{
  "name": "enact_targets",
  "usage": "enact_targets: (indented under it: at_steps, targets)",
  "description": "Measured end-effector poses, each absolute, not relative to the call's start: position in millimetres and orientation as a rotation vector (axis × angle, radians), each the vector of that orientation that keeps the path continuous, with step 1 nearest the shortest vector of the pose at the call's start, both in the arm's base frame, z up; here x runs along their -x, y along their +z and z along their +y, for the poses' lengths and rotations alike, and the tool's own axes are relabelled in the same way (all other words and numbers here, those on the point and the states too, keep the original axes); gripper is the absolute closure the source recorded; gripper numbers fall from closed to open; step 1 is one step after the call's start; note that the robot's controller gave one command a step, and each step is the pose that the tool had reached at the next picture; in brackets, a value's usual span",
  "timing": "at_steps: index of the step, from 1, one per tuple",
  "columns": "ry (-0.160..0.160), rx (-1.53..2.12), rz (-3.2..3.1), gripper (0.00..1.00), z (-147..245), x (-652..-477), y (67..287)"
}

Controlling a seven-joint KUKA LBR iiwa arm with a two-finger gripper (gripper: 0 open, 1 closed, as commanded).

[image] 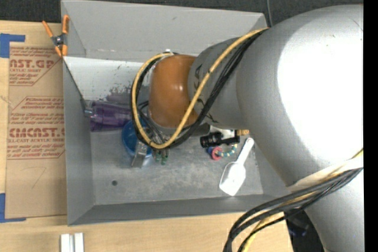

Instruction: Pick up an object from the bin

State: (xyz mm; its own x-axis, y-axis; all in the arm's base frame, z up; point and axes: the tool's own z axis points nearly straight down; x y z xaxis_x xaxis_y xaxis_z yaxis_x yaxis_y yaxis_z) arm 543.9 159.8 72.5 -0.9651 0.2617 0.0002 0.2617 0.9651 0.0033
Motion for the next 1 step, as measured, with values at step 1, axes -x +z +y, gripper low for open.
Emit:
enact_targets:
  at_steps: [1]
  targets:
    - [0.003,-0.415,3.118,1.00,159.6,-542.7,83.4]
